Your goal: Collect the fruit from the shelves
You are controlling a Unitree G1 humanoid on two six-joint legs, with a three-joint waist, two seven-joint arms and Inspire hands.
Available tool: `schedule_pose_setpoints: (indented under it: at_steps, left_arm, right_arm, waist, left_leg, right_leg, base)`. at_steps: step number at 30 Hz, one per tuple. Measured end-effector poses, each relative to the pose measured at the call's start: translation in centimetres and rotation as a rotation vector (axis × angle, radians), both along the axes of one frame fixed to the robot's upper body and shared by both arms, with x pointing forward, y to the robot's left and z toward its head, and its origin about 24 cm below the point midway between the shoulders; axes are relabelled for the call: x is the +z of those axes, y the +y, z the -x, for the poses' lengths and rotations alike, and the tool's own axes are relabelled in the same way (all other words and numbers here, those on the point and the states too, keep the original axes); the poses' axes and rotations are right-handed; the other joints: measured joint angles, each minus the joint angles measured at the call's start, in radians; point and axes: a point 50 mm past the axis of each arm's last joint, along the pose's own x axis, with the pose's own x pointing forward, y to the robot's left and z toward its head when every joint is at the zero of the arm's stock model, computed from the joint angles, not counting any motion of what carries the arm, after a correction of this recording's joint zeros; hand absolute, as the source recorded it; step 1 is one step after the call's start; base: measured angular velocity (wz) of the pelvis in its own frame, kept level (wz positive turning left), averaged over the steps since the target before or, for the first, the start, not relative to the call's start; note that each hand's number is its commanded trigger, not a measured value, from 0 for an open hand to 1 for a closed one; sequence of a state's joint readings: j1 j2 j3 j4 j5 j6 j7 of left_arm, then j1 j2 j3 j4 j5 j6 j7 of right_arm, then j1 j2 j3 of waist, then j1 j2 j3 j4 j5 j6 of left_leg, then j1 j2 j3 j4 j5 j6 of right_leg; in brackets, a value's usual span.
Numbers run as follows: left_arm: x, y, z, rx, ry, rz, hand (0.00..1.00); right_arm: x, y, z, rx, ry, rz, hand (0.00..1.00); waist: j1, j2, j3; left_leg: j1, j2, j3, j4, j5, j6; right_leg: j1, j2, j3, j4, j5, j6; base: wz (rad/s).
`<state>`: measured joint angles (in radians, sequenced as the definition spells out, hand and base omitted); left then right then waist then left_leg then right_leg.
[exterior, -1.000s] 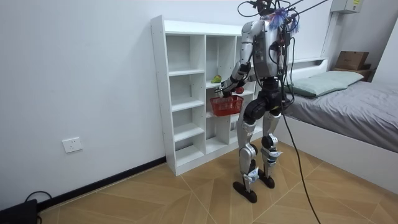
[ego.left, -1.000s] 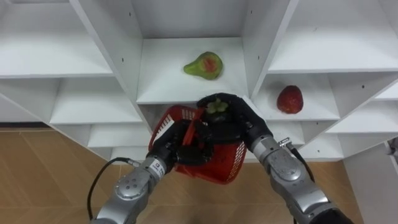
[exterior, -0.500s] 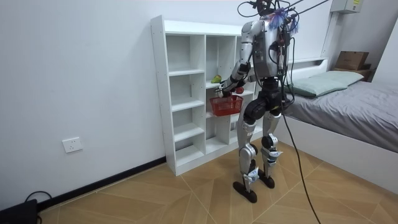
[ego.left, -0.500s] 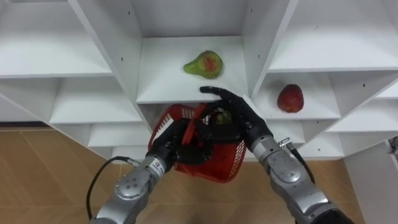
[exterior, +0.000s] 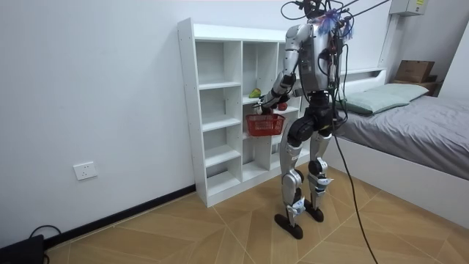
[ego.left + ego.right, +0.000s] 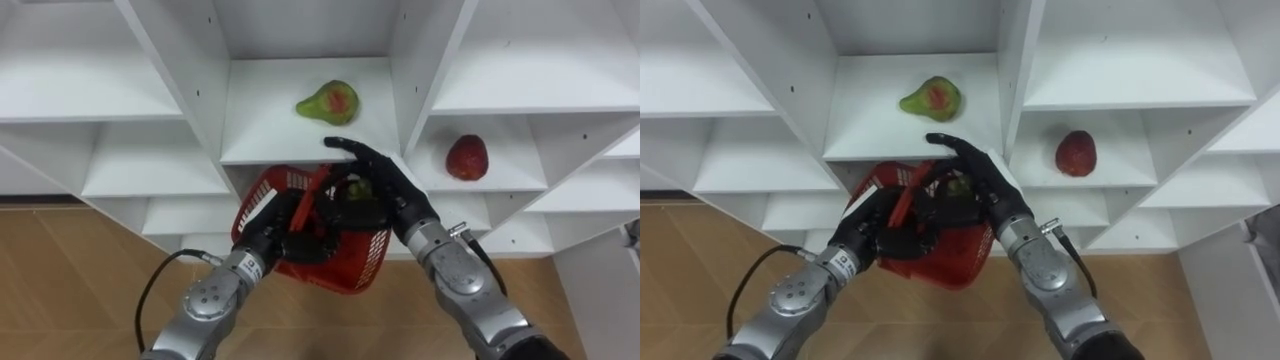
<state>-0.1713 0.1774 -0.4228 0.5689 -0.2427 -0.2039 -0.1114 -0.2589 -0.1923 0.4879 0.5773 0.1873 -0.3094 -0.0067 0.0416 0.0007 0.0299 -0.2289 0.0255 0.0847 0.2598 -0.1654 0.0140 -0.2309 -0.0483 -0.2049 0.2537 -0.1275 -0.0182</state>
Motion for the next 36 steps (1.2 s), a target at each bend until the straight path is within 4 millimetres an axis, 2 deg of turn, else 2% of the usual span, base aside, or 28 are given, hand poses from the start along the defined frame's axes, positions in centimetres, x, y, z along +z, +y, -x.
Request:
schedule_pose_setpoints:
  at_steps: [14,22,36]
  left_arm:
    - [0.0,0.8,-0.1,0.007,-0.008,-0.042,1.00]
    - [-0.1,0.9,0.0,-0.004,-0.014,-0.073,1.00]
    - [-0.4,1.2,0.3,-0.003,-0.006,-0.086,1.00]
  right_arm:
    - [0.0,0.2,0.2,0.040,-0.026,0.064,0.00]
    - [-0.5,-0.1,1.0,0.041,-0.019,0.077,0.00]
    - [-1.1,-0.9,2.0,0.043,-0.022,0.115,0.00]
  waist:
    - [0.016,0.001,-0.0009]
    - [0.013,0.012,-0.0077]
    - [0.011,0.018,-0.0116]
  left_leg:
    - [0.011,0.004,0.011,-0.001,0.000,0.000]
    - [0.012,0.003,0.007,-0.001,0.000,0.000]
    - [0.023,-0.002,0.009,-0.010,0.000,0.000]
  right_leg:
    - [0.002,0.000,0.012,0.004,0.001,-0.001]
    - [0.003,0.001,0.010,0.002,0.003,-0.001]
    - [0.013,0.001,0.008,-0.002,0.003,-0.001]
  base:
    - [-0.02]
    - [0.00]
    - [0.00]
